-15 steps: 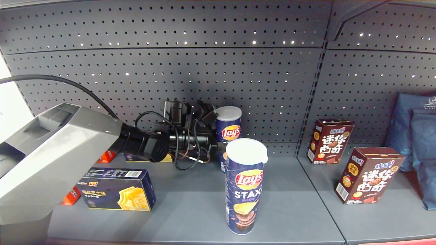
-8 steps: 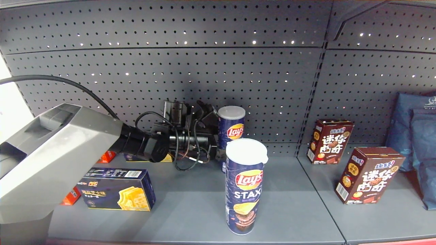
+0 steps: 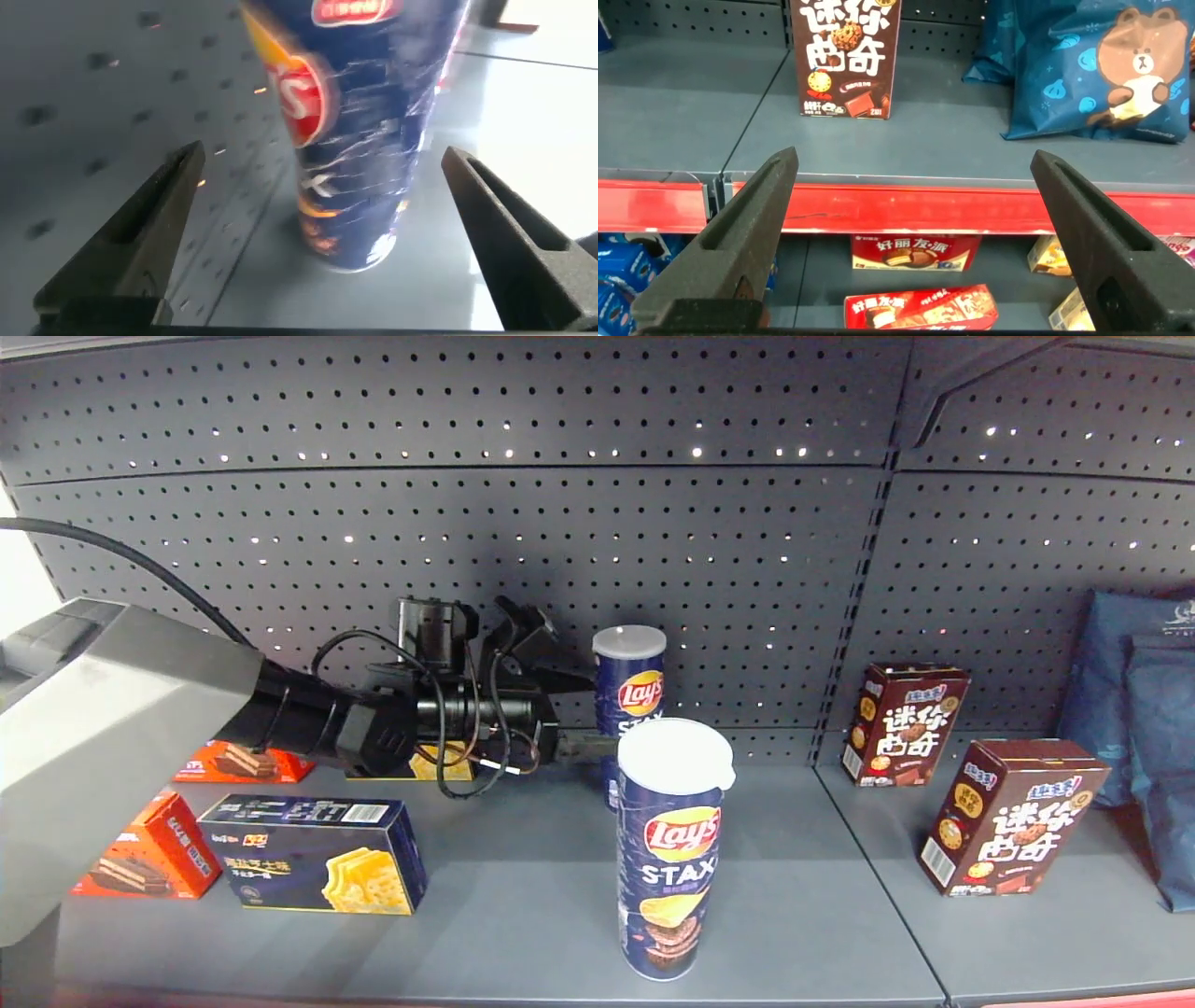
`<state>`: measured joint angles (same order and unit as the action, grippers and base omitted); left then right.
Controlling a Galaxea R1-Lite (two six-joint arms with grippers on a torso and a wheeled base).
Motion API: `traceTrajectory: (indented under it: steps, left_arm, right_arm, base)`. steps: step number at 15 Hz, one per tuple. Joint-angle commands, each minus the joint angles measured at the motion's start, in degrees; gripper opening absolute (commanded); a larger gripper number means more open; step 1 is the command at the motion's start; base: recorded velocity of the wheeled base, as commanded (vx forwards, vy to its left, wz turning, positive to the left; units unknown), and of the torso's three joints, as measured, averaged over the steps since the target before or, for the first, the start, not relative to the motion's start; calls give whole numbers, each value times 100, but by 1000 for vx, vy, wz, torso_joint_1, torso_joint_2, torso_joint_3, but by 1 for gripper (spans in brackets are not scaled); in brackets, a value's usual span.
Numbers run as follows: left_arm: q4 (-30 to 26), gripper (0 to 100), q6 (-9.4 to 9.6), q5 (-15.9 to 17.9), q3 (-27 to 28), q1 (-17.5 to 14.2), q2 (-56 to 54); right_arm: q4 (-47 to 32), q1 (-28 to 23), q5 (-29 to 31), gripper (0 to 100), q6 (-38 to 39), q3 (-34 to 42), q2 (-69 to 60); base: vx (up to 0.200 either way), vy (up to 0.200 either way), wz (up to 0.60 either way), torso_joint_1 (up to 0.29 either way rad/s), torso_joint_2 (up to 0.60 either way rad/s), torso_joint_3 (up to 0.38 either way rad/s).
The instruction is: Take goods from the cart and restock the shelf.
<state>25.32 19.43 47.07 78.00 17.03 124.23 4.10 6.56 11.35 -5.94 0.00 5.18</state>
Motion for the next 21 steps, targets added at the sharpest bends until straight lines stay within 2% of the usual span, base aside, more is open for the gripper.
traceTrajectory:
  steps: [1, 4, 5, 7, 9, 11, 21]
  left_arm:
    - [-1, 100, -1, -189, -118, 11, -224]
    - [-1, 100, 8, -295, -223, 20, -312]
    - [17, 100, 8, -550, -294, 72, -356]
    - [-1, 100, 8, -848, -338, 134, -418]
    - [-1, 100, -1, -936, -346, 134, -418]
    - [-10, 100, 8, -1174, -346, 134, -418]
    - [-10, 100, -1, -1305, -338, 64, -418]
  right_arm:
    - [3, 3, -1, 100, -4, 0, 9]
    - [3, 3, -1, 100, -4, 0, 9]
    - [3, 3, -1, 100, -4, 0, 9]
    - [3, 3, -1, 100, 5, 0, 9]
    - [3, 3, -1, 100, 5, 0, 9]
    - [3, 3, -1, 100, 5, 0, 9]
    - [3, 3, -1, 100, 5, 0, 9]
  base:
    - [0, 0, 0, 0, 0, 0]
    - [0, 0, 0, 0, 0, 0]
    - [0, 0, 0, 0, 0, 0]
    - [0, 0, 0, 0, 0, 0]
    - [0, 0, 0, 0, 0, 0]
    - [0, 0, 0, 0, 0, 0]
    - [0, 0, 0, 0, 0, 0]
